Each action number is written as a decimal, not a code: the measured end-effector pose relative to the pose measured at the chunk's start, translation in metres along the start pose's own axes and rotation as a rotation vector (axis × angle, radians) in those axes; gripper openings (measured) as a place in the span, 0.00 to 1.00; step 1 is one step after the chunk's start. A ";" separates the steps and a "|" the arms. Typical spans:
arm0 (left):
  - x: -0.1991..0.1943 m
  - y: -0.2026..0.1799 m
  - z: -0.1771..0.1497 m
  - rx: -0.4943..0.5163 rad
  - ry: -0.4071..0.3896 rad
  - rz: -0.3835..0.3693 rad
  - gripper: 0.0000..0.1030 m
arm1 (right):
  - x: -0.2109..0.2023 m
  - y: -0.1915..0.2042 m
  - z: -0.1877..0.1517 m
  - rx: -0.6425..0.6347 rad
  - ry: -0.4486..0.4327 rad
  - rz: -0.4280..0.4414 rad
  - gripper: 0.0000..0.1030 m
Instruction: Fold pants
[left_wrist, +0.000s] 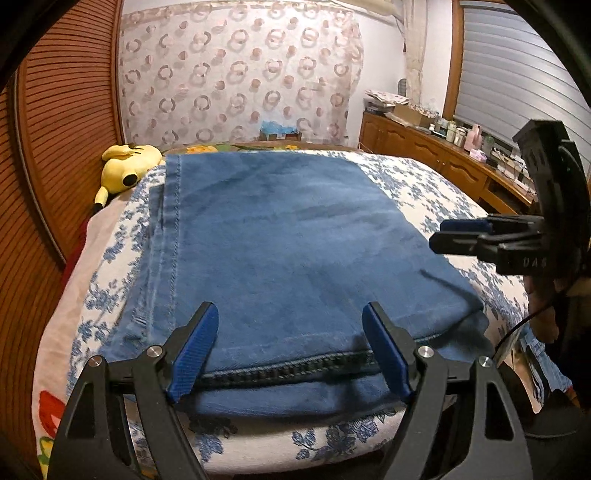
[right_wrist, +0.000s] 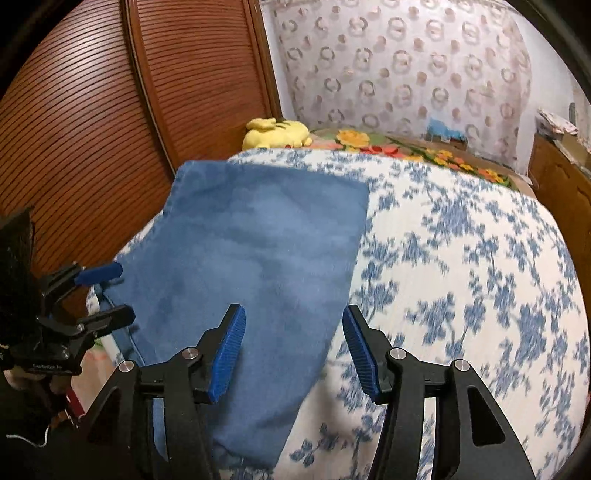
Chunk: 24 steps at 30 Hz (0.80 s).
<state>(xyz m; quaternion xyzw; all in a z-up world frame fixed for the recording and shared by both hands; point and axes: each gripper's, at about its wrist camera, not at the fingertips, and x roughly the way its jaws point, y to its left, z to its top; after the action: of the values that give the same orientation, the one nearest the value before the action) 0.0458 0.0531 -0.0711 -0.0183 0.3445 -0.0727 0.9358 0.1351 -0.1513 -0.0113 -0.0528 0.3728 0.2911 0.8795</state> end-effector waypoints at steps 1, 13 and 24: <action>0.001 -0.002 -0.002 0.002 0.006 -0.004 0.79 | 0.001 -0.001 -0.003 0.010 0.009 0.005 0.55; 0.008 -0.007 -0.017 0.032 0.026 0.010 0.79 | 0.018 -0.002 -0.016 0.053 0.054 0.020 0.55; 0.009 -0.006 -0.022 0.045 0.018 0.015 0.79 | 0.025 0.005 -0.017 0.040 0.044 0.029 0.55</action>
<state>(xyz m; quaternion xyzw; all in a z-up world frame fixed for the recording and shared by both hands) 0.0377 0.0458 -0.0934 0.0059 0.3512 -0.0738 0.9334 0.1357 -0.1407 -0.0399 -0.0363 0.3986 0.2953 0.8675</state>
